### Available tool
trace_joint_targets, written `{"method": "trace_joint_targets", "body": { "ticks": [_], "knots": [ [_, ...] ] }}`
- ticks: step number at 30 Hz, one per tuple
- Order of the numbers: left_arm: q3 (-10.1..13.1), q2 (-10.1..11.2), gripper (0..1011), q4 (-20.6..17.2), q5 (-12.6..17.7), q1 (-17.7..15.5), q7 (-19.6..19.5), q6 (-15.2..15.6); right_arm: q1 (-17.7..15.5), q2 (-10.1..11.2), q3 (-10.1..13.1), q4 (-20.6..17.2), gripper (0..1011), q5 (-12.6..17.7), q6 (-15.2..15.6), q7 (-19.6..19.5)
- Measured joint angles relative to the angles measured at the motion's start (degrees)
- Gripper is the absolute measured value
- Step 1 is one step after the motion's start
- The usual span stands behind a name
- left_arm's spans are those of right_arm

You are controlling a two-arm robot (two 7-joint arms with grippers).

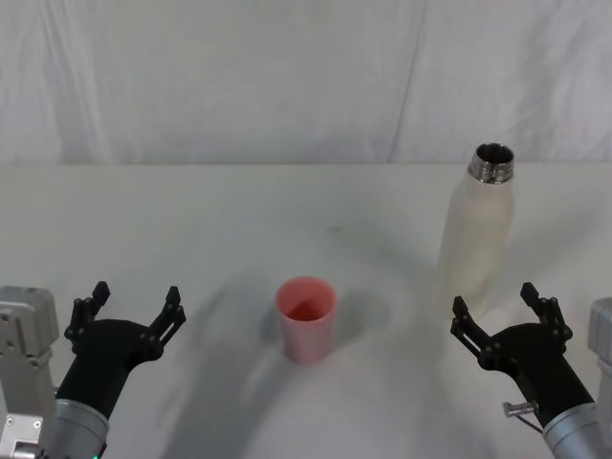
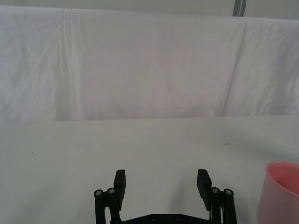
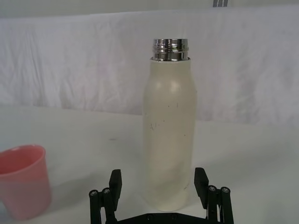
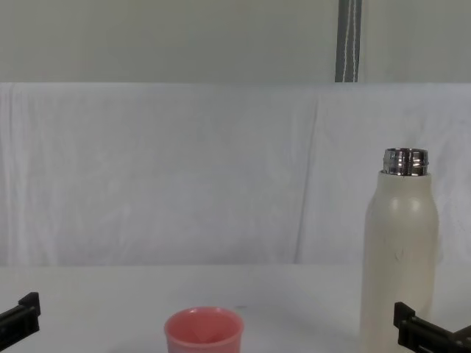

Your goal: Grasp the thermos with one hand and pour water into the cup lid.

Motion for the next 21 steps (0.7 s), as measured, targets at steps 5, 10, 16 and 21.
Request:
{"method": "trace_joint_targets", "body": {
  "ticks": [5,10,16,21],
  "knots": [
    [0.0,0.0,1001,0.0,0.0,0.0,0.0,0.0,0.9,-0.7,1.1,1.0,1001,2.0,0.4,2.4],
    [0.0,0.0,1001,0.0,0.0,0.0,0.0,0.0,2.4,-1.0,1.8,2.0,1001,3.0,1.2,4.4],
    [0.0,0.0,1001,0.0,0.0,0.0,0.0,0.0,4.7,-1.0,2.8,3.4,1001,3.8,2.1,5.7],
    [0.0,0.0,1001,0.0,0.0,0.0,0.0,0.0,6.4,-0.9,3.3,4.2,1001,4.2,2.8,6.2]
  ]
}}
